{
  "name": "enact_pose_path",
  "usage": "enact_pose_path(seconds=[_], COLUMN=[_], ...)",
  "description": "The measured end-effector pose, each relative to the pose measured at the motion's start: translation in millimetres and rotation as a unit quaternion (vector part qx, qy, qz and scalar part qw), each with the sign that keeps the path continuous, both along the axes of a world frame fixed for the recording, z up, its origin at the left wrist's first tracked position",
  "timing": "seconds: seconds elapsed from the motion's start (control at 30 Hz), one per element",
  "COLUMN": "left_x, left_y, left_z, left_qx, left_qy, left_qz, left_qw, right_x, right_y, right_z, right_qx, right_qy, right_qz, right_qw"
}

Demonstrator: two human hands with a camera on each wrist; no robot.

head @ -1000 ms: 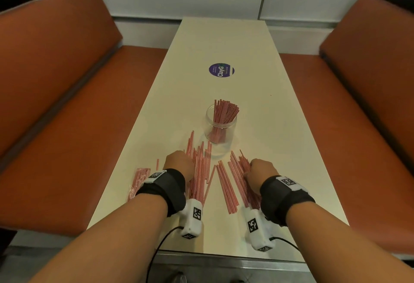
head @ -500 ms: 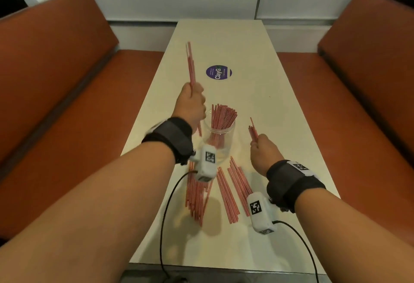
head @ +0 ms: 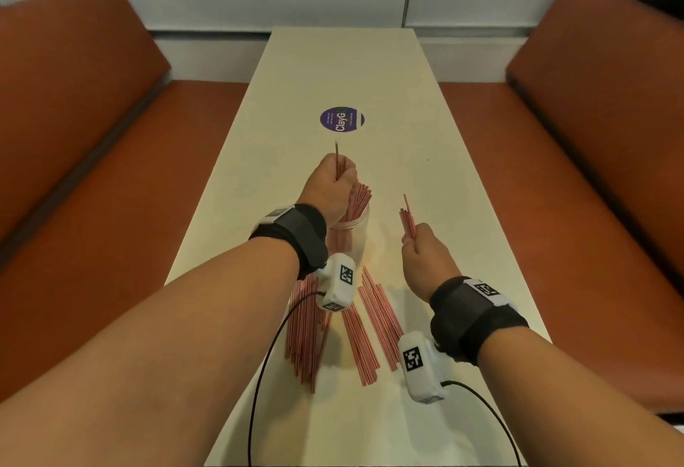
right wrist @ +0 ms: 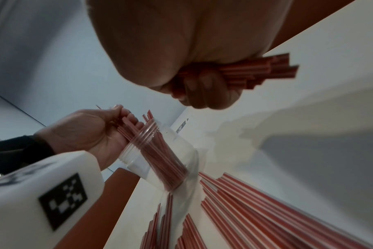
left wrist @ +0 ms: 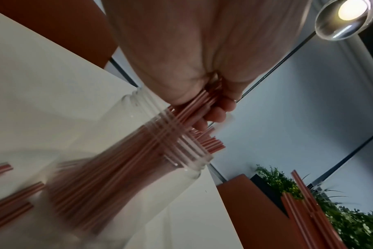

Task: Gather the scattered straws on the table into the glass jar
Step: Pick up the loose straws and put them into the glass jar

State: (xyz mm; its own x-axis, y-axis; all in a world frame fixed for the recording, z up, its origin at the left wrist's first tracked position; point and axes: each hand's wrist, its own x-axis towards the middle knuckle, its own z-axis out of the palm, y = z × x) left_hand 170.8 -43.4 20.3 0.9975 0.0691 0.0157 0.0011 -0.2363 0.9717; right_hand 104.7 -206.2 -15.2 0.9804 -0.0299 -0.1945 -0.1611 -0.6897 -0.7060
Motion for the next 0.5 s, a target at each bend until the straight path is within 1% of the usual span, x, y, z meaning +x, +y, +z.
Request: enact_pose_path(seconds=[0.17,0.2,0.27,0.33,0.37,0.4,0.47,0.5], left_x=[-0.3,-0.1,-0.3,-2.7,-4.7,-8.6,-16.3,-17.7], left_y=[-1.6,-0.4,9.1,26.4,36.2,44.1,49.9,49.8], left_z=[4.0,7.7,15.7,16.1,10.9,3.4,-11.0,-16.8], left_qx=[0.039,0.037,0.028,0.036,0.068,0.118,0.212,0.234], left_qy=[0.008,-0.002,-0.042,-0.049,-0.025,0.016,0.098,0.115], left_qz=[-0.014,-0.015,0.013,0.049,0.041,0.010,-0.067,-0.088], left_qw=[0.999,0.999,0.999,0.997,0.997,0.993,0.970,0.961], right_x=[1.1,1.2,1.8,5.1,8.0,12.5,27.0,36.3], right_y=[3.3,3.9,3.4,1.8,2.3,5.0,17.6,26.3], right_z=[-2.8,-2.6,-1.4,3.6,9.2,18.0,41.7,55.2], right_qx=[0.006,0.010,0.027,0.063,0.085,0.114,0.209,0.260], right_qy=[0.000,-0.001,-0.003,-0.009,-0.016,-0.027,-0.051,-0.063], right_qz=[0.005,0.006,0.003,-0.019,-0.030,-0.037,-0.037,-0.022], right_qw=[1.000,1.000,1.000,0.998,0.996,0.992,0.976,0.963])
